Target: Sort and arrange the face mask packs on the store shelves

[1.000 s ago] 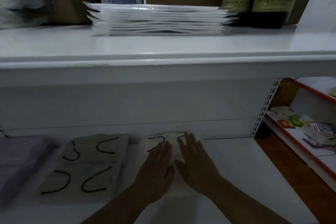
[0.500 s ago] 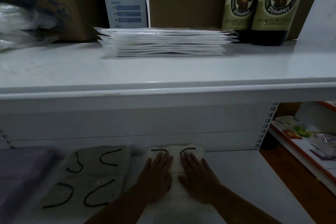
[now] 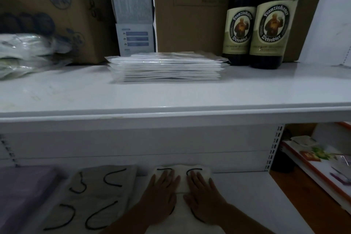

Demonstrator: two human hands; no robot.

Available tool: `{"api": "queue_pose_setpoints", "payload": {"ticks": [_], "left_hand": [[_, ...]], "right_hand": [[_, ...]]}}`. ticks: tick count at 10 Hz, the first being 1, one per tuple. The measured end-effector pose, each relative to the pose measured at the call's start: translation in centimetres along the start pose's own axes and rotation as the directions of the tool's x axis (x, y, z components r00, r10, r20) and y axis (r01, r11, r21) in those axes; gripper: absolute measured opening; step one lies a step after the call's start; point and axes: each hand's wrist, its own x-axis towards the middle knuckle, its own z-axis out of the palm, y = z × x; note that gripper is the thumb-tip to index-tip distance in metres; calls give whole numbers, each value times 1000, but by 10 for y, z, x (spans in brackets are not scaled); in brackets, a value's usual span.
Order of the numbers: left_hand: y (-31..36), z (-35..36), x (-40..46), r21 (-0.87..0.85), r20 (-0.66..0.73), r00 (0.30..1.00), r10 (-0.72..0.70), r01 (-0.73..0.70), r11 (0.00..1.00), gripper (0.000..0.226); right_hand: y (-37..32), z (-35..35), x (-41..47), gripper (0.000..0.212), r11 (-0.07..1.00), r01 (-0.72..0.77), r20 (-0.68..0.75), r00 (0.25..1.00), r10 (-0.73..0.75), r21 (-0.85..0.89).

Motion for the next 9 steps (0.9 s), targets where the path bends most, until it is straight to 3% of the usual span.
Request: {"api": "queue_pose_setpoints", "payload": {"ticks": [2,7,8,9], "left_hand": [[-5,-9,-1,1,-71,997,15,-14,1000,45],[-68,-51,-44,3,17,991,-130,130,992,56],[-84,-47,-67,-44,-180,981,-76,69,997,50],[-101,-54,-92,-66,-236,963,-127,115,991,50]], "right_hand": [[-2,-9,-1,71,998,5,-64,998,-9,-61],[-28,-40,-16,70,1000,-12,-10,1000,11,-15],[-51,-48,-24,81,999,-24,15,1000,23,38],[-80,-51,-27,68,998,2,-14,1000,-1,60]]}}
